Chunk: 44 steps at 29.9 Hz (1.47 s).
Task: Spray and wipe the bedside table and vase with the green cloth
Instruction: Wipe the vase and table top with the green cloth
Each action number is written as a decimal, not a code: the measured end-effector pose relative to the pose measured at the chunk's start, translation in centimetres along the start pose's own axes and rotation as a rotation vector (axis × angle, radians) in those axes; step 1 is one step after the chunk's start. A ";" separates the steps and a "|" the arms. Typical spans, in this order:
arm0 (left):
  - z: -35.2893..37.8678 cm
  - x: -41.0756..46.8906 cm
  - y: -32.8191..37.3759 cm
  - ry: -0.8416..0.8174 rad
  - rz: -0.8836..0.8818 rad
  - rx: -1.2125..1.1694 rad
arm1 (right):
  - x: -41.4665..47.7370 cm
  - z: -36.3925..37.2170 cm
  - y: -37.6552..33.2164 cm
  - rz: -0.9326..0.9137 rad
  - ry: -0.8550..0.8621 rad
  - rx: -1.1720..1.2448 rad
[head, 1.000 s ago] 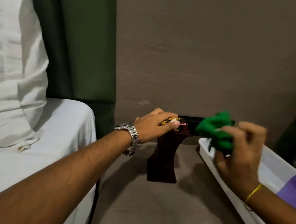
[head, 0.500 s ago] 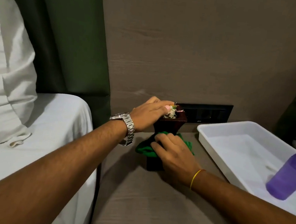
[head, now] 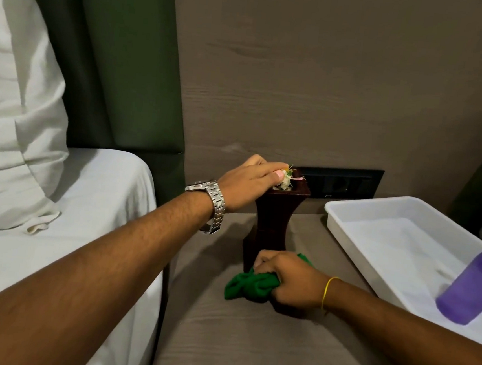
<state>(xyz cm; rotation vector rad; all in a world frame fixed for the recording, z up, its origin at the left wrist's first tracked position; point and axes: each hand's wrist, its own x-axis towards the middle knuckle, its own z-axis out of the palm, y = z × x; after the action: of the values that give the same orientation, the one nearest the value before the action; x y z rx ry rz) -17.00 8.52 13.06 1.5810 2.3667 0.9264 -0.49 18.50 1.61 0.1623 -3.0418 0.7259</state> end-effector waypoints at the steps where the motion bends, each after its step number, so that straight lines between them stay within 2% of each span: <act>1: 0.3 -0.1 -0.2 0.006 -0.002 -0.006 | -0.3 0.0 -0.1 0.038 -0.020 0.060; 3: -0.1 0.2 0.4 -0.005 0.027 0.017 | -1.1 -0.8 -0.7 0.099 0.113 0.234; 4: 0.0 0.0 0.2 -0.002 0.028 0.003 | -1.6 -0.8 -1.3 0.103 0.236 0.340; 6: 0.2 -0.1 -0.3 0.008 0.029 0.000 | -2.7 -0.8 -2.0 0.073 0.594 0.430; 7: 0.3 -0.1 -0.4 0.013 0.030 -0.002 | -3.2 -1.2 -2.3 0.050 0.764 0.368; 9: 0.2 -0.2 -0.3 0.019 0.044 -0.009 | -3.9 -2.4 -2.8 -0.018 0.990 0.111; 11: 0.0 -0.2 0.0 0.013 0.050 -0.015 | -4.1 -3.9 -2.6 -0.099 1.086 -0.106; 14: 0.2 -0.4 0.0 0.012 0.054 -0.018 | -2.8 -4.4 -1.4 -0.222 1.039 -0.408; 16: 0.3 -0.5 -0.2 0.028 0.058 -0.021 | -1.3 -3.7 -0.3 -0.238 0.960 -0.577; 19: 0.4 -0.2 -0.1 0.055 0.053 -0.028 | -0.6 -2.1 1.9 -0.208 0.728 -0.685; 24: 0.4 0.0 -0.2 0.014 0.040 -0.003 | -2.9 2.5 3.0 -0.042 0.295 -0.521; 28: 0.6 -0.1 0.3 -0.005 0.039 -0.009 | -2.6 -0.1 2.1 0.116 0.010 -0.288; 30: 0.3 -0.3 0.4 0.000 0.037 -0.008 | -2.5 -2.0 1.5 0.196 -0.075 -0.162; 32: 0.4 -0.2 0.2 -0.001 0.032 -0.007 | -3.0 -3.4 0.7 0.193 -0.012 -0.100; 35: 0.5 -0.1 0.3 -0.011 0.033 -0.015 | -3.7 -4.7 -1.6 0.003 0.433 -0.035; 37: 0.3 0.1 0.3 -0.008 0.037 -0.020 | -3.4 -4.8 -2.5 -0.110 0.720 -0.169; 38: 0.3 0.1 0.1 -0.005 0.033 -0.022 | -3.0 -4.7 -2.7 -0.159 0.812 -0.261; 41: 0.2 0.0 -0.4 -0.002 0.033 -0.047 | -1.0 -3.5 -3.1 -0.266 0.971 -0.478; 44: 0.4 0.1 -0.7 0.015 0.032 -0.052 | 1.0 -2.0 -2.5 -0.256 0.956 -0.612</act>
<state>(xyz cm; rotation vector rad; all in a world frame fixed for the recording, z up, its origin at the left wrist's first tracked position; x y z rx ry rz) -17.46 8.55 12.36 1.6024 2.3141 1.0013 -1.24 17.05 4.57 0.1335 -2.1173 -0.1566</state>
